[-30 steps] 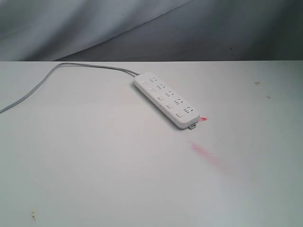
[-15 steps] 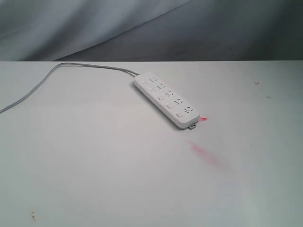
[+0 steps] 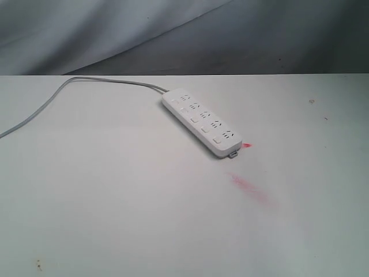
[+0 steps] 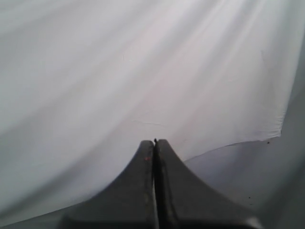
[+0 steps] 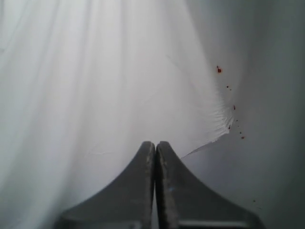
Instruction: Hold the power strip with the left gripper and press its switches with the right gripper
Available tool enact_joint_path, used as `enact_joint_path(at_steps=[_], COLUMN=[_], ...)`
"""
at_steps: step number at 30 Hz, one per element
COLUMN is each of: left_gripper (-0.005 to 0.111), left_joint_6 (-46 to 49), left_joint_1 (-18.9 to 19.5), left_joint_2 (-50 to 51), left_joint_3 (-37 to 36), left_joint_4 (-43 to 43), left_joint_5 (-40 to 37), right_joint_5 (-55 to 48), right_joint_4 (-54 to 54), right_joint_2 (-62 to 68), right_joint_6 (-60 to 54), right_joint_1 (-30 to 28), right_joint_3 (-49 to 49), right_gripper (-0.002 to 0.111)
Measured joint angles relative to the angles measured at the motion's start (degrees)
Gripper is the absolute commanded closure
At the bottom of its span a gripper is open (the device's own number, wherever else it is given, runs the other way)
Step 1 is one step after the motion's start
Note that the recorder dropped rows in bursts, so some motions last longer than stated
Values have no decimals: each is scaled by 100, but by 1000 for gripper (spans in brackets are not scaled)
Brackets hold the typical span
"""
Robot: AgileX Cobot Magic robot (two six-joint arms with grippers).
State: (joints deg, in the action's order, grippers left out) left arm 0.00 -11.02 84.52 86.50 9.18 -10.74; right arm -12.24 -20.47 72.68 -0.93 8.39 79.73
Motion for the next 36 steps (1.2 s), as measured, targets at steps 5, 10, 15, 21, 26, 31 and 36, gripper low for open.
enact_joint_path(at_steps=[5, 10, 15, 21, 26, 31, 36], left_gripper=[107, 107, 107, 107, 107, 107, 107], left_joint_6=[0, 0, 103, 428, 1566, 2277, 2901], left_joint_1=[0, 0, 0, 0, 0, 0, 0], left_joint_2=[338, 747, 1320, 2229, 3025, 3631, 4243], left_joint_3=[266, 739, 1464, 2595, 3427, 3751, 3774], left_joint_4=[104, 302, 350, 617, 1175, 1242, 1242], left_joint_5=[-15, -521, -1287, -2417, -3486, -4208, -4307], right_joint_5=[-22, -754, -1075, -1635, -2137, -2703, -3123], right_joint_4=[-84, -96, -120, -248, -695, -896, -930], right_joint_2=[155, 514, 1024, 1853, 2504, 2938, 3312], right_joint_6=[-5, -295, -398, -572, -1194, -1811, -2365], right_joint_1=[12, 12, 12, 12, 12, 12, 12], right_joint_3=[152, 656, 1155, 1810, 2219, 2321, 2321], right_gripper=[108, 108, 108, 108, 108, 108, 108])
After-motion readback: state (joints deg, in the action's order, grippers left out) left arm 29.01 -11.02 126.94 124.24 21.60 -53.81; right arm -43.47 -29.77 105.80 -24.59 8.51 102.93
